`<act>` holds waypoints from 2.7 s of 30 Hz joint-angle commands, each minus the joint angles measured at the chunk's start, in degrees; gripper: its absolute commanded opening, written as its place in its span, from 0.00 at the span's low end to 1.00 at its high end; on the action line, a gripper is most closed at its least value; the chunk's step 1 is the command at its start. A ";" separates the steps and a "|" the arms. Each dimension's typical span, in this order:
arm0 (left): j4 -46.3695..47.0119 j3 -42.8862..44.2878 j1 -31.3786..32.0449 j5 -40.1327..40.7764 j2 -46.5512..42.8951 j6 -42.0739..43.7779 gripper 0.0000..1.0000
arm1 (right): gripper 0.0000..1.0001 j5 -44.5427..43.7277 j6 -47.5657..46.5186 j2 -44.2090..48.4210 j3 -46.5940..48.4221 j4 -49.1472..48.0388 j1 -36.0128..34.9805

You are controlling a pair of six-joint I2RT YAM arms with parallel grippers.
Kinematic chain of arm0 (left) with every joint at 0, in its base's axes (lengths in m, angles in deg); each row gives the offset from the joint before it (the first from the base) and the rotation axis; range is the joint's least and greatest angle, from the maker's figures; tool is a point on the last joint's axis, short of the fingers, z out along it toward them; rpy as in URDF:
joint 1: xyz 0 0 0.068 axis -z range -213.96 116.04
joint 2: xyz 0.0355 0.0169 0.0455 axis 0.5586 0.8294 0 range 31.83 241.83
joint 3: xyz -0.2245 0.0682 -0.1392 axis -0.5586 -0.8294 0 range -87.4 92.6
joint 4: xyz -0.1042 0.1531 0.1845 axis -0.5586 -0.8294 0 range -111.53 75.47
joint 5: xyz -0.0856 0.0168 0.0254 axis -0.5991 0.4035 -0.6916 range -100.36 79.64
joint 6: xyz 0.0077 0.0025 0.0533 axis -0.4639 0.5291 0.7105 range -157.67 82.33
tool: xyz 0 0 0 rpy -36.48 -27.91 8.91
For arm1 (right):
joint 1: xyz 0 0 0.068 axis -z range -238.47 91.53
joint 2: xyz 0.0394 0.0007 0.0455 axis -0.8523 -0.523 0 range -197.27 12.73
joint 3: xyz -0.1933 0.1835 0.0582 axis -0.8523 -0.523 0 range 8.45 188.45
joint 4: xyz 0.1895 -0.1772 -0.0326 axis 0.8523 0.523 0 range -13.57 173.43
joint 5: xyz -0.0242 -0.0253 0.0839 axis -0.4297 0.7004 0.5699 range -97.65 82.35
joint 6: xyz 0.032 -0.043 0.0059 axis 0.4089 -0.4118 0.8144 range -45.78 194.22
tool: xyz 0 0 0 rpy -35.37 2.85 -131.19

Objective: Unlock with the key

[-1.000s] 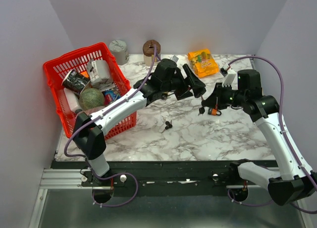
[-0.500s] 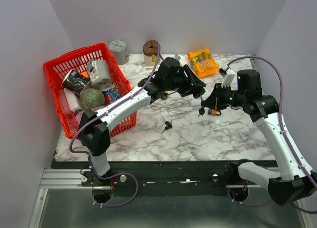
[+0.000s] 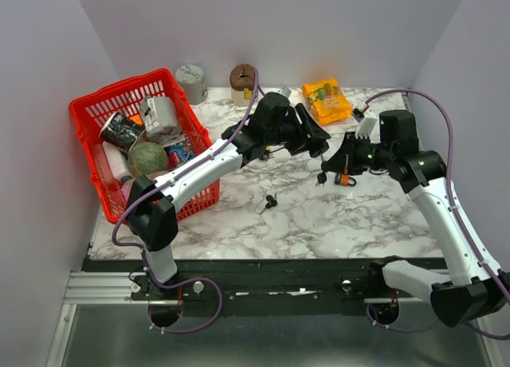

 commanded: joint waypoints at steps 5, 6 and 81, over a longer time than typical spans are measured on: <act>1.65 -0.33 2.71 -0.37 -0.79 5.05 0.00 | 0.01 -0.66 3.53 -0.63 4.72 -7.26 -0.11; 1.65 -0.25 2.71 -0.55 -0.88 5.31 0.00 | 0.01 -1.54 3.44 -0.55 4.54 -7.26 -0.11; 26.68 -9.20 -3.97 -46.33 -10.90 14.90 0.00 | 0.87 32.99 8.10 -0.89 6.82 -29.15 11.67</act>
